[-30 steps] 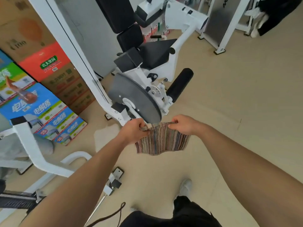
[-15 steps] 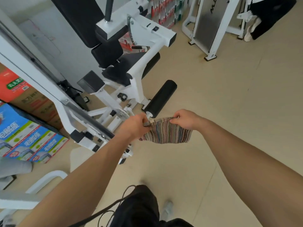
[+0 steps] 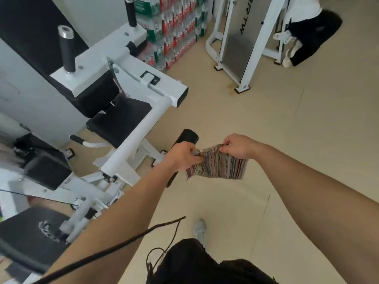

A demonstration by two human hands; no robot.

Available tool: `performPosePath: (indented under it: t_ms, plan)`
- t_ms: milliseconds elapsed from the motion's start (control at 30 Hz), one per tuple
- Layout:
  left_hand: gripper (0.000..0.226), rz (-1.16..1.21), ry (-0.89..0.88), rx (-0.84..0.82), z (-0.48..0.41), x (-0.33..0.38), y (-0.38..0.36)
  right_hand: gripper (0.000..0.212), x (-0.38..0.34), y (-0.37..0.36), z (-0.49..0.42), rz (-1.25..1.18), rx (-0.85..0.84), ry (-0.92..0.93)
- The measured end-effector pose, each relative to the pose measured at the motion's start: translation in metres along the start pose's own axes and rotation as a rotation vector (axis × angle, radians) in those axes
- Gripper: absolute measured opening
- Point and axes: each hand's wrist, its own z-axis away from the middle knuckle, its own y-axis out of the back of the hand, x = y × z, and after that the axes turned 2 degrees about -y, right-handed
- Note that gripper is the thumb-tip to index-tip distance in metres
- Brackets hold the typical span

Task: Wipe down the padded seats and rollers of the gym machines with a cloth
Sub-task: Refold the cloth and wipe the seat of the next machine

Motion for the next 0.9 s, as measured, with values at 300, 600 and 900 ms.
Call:
performPosePath:
  t_ms: [300,600,900]
  plan:
    - [0.027,0.172,-0.055,0.06,-0.173,0.065,0.046,0.031,0.022,0.141,-0.133,0.072,0.034,0.022]
    - [0.023,0.175,0.096,0.127,-0.35,0.11,0.087,0.038,0.052,0.258,-0.299,0.083,-0.042,0.117]
    - [0.025,0.298,0.331,0.189,-0.487,0.118,0.146,0.031,0.028,0.373,-0.455,0.149,-0.198,0.241]
